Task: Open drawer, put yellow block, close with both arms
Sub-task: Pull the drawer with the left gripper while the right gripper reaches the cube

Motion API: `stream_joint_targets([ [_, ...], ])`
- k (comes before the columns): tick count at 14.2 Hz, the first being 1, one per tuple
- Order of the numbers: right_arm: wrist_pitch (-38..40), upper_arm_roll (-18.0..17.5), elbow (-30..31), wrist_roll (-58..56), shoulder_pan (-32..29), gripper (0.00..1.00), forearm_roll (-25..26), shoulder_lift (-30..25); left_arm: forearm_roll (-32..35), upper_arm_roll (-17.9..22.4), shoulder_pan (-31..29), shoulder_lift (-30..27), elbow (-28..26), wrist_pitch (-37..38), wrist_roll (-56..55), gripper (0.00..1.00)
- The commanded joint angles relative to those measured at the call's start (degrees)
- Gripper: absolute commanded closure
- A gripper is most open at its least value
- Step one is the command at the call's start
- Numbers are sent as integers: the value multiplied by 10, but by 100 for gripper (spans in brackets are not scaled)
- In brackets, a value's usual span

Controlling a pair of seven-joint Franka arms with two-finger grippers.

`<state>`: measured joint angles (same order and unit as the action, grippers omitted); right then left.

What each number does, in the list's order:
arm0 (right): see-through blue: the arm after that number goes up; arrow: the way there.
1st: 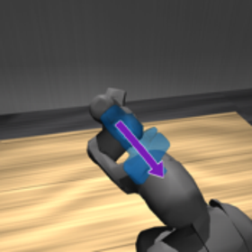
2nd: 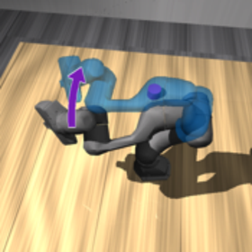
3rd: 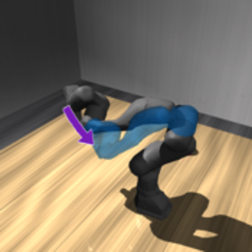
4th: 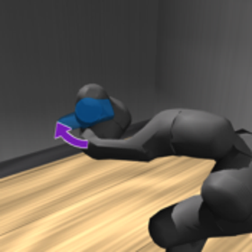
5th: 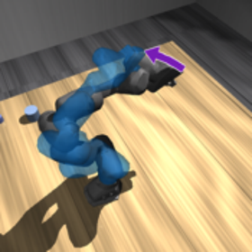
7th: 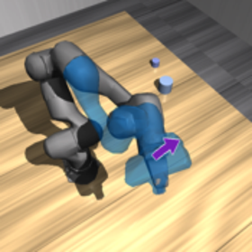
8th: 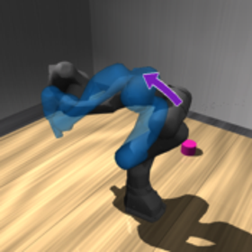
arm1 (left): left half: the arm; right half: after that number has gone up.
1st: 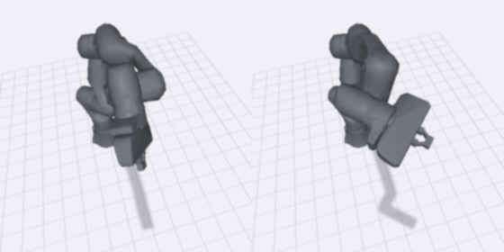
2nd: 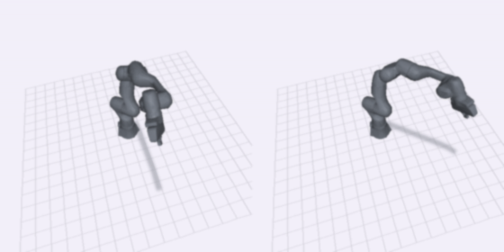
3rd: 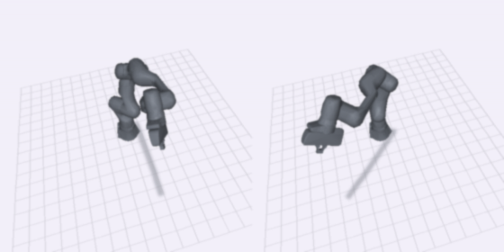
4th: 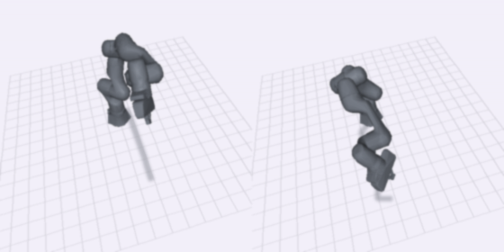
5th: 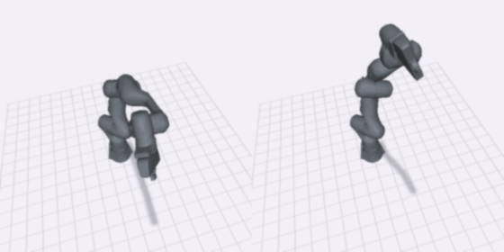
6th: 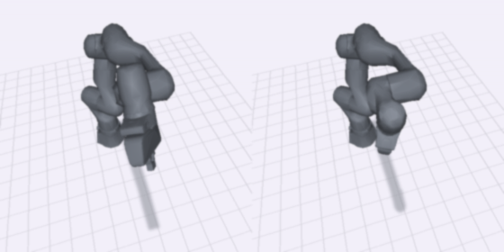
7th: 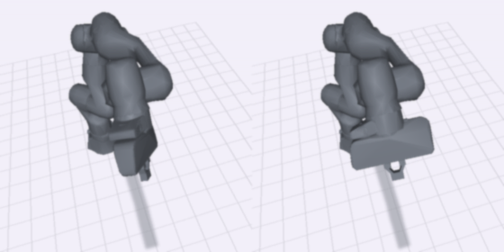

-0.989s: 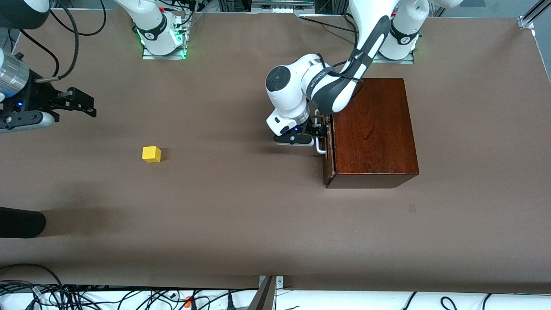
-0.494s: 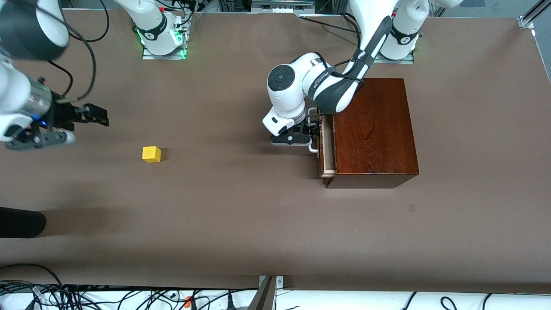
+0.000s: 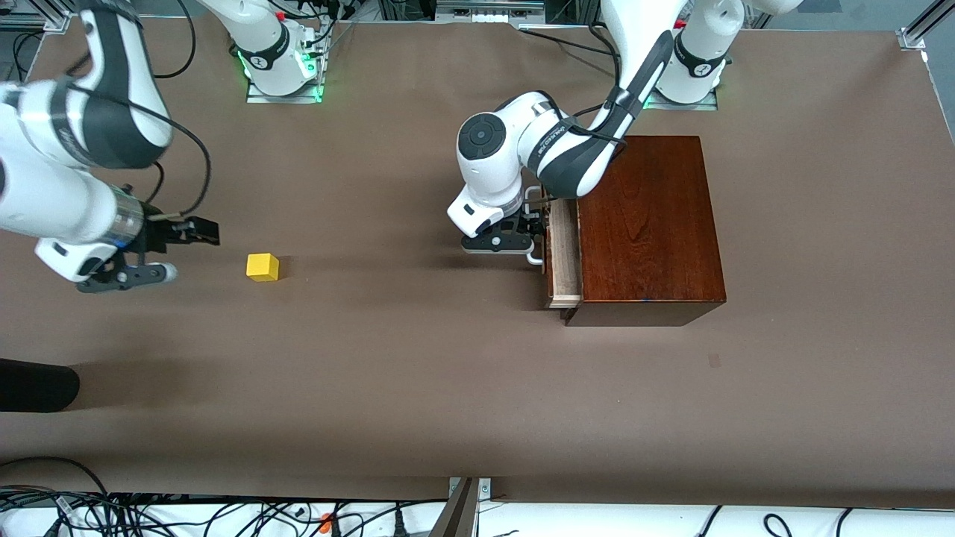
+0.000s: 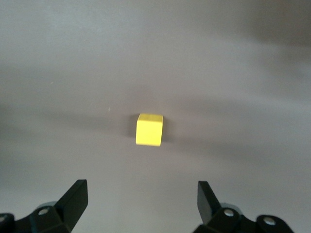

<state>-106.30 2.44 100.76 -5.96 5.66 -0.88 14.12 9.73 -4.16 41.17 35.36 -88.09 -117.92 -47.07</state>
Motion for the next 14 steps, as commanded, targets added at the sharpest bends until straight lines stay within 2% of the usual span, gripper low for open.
stream_joint_targets([
  [1,-95,0,79,-9,1,0,-1,6,-56,-8,3,52,38,-82,11,0],
  [4,-169,-1,83,2,1,0,-2,64,-58,-8,1,52,39,-89,11,0],
  [7,-217,-2,90,2,1,0,-16,99,-67,-9,3,45,63,-80,9,0],
  [10,-267,-2,123,2,2,0,-17,109,-65,-12,4,40,63,-30,12,0],
  [14,-276,-3,159,9,3,0,-20,102,-62,-11,15,37,62,-23,12,0],
])
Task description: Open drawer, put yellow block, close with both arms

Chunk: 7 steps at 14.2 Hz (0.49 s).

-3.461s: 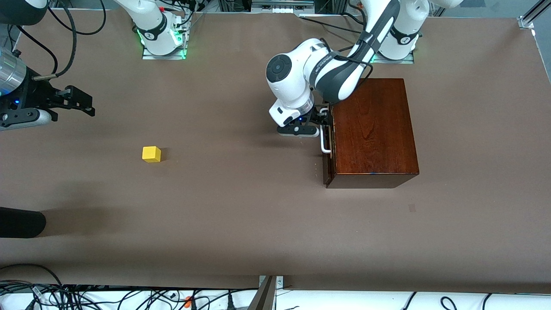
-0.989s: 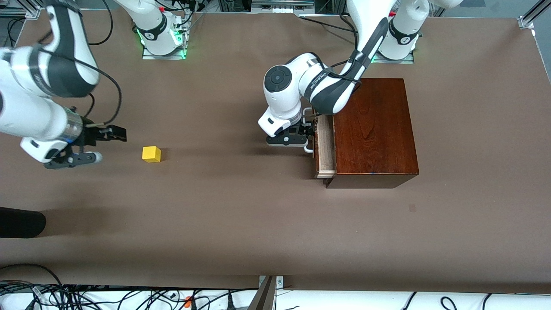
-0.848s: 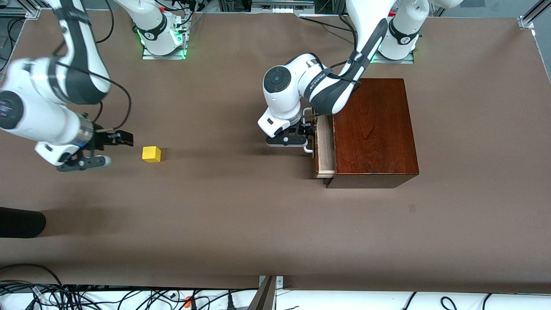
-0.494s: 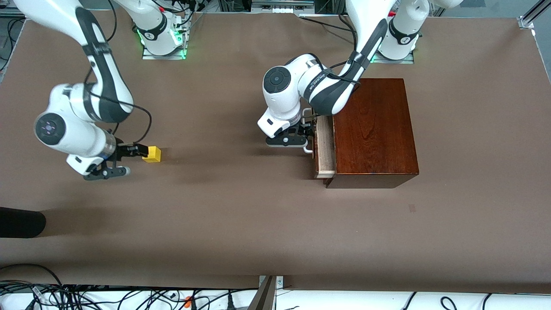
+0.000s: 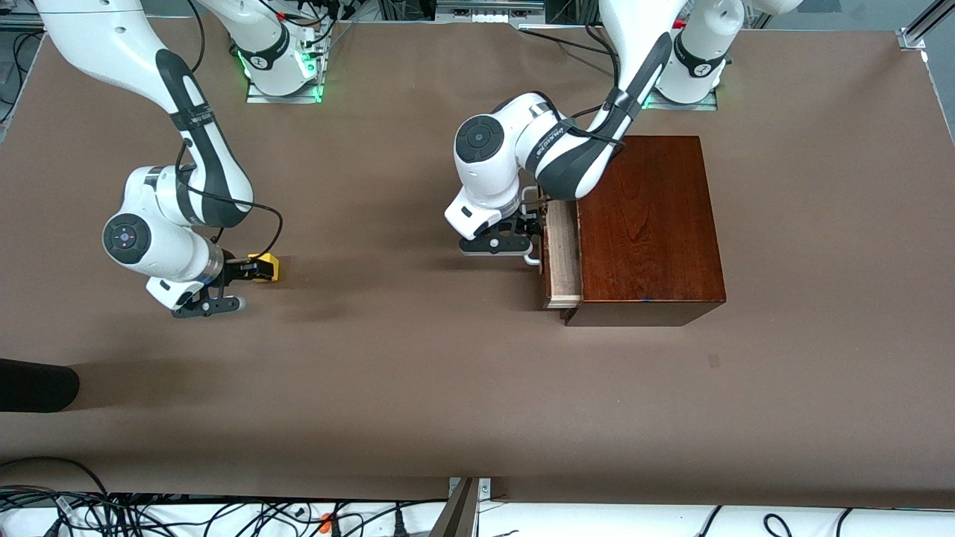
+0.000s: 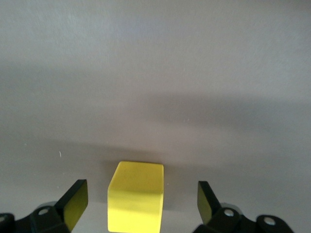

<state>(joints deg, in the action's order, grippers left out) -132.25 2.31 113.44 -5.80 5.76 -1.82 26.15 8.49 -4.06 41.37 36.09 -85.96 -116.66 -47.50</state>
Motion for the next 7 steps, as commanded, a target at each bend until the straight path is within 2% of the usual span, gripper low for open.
stream_joint_targets([
  [1,-16,-7,40,13,2,0,-12,-21,-49,-12,13,30,34,-18,20,0],
  [5,-34,-13,59,14,2,0,-12,-20,-30,-10,12,22,42,59,21,0],
  [7,-34,-13,62,13,2,4,-11,-19,-30,-9,10,8,48,75,21,0],
])
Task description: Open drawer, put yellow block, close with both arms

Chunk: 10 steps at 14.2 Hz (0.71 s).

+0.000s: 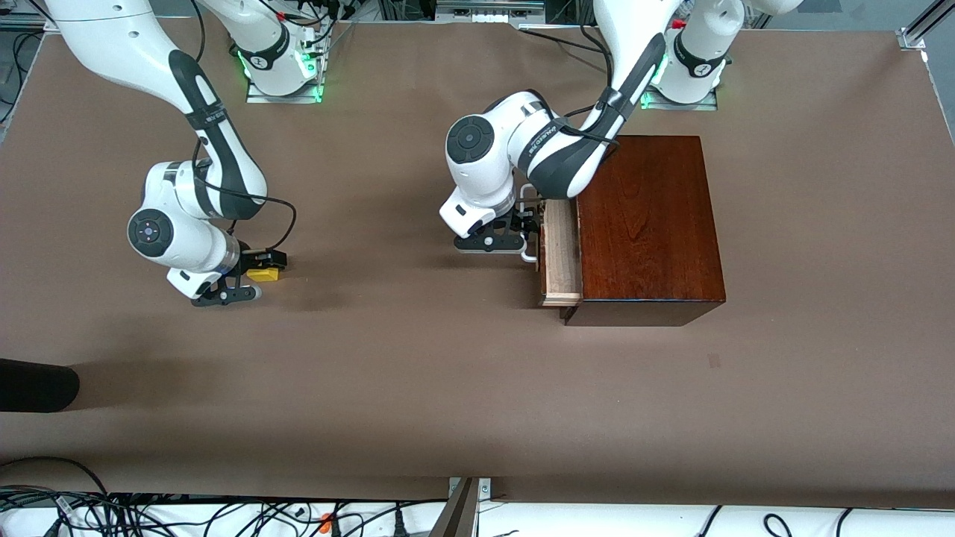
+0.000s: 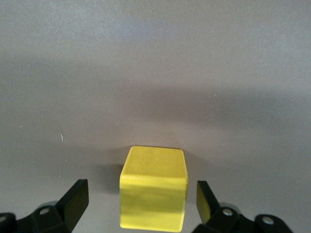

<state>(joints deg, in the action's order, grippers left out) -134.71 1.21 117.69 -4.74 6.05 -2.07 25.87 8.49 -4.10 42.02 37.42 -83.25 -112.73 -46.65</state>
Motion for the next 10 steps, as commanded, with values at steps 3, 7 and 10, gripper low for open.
stream_joint_targets([
  [3,-10,-2,19,3,-1,29,-8,-14,-30,-5,2,-5,38,80,14,0],
  [7,-6,-2,18,3,-1,69,-8,-13,-1,-5,0,-12,45,123,14,0],
  [10,-1,-2,11,0,-1,88,-7,-14,-8,-6,-8,-36,100,183,23,0],
])
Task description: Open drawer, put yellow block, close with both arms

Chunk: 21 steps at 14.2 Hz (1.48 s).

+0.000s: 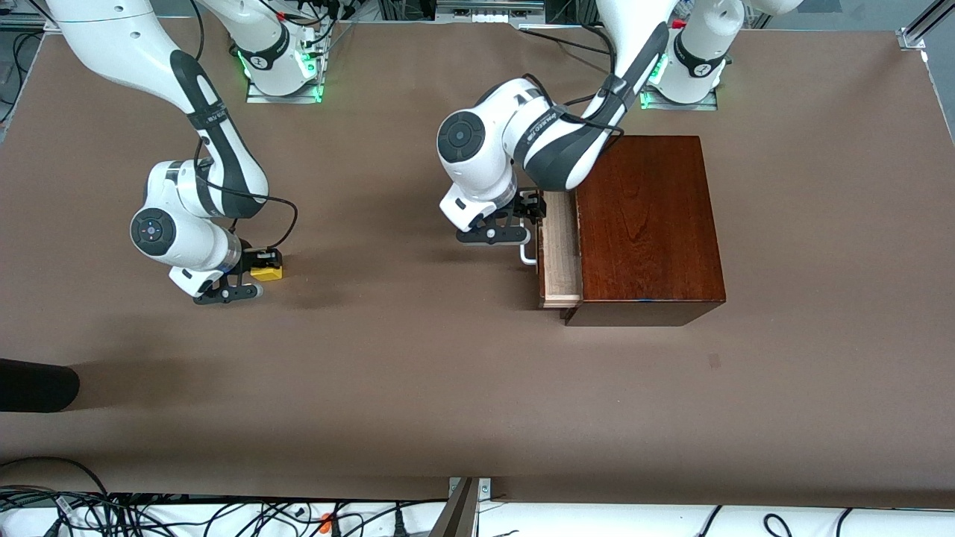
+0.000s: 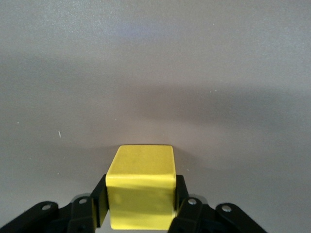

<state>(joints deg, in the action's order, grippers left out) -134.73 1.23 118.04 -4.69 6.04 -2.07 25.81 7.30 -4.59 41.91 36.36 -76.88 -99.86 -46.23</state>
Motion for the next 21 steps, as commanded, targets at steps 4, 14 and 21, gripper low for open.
stream_joint_targets([
  [4,1,-5,-3,-10,0,90,-7,-20,-19,-5,-68,-78,76,136,103,0],
  [14,223,-201,-203,-12,6,91,72,-48,-41,-4,-306,-192,73,216,383,0],
  [21,367,-240,-469,-67,218,90,173,62,-85,13,-381,-355,-184,-3,439,0],
])
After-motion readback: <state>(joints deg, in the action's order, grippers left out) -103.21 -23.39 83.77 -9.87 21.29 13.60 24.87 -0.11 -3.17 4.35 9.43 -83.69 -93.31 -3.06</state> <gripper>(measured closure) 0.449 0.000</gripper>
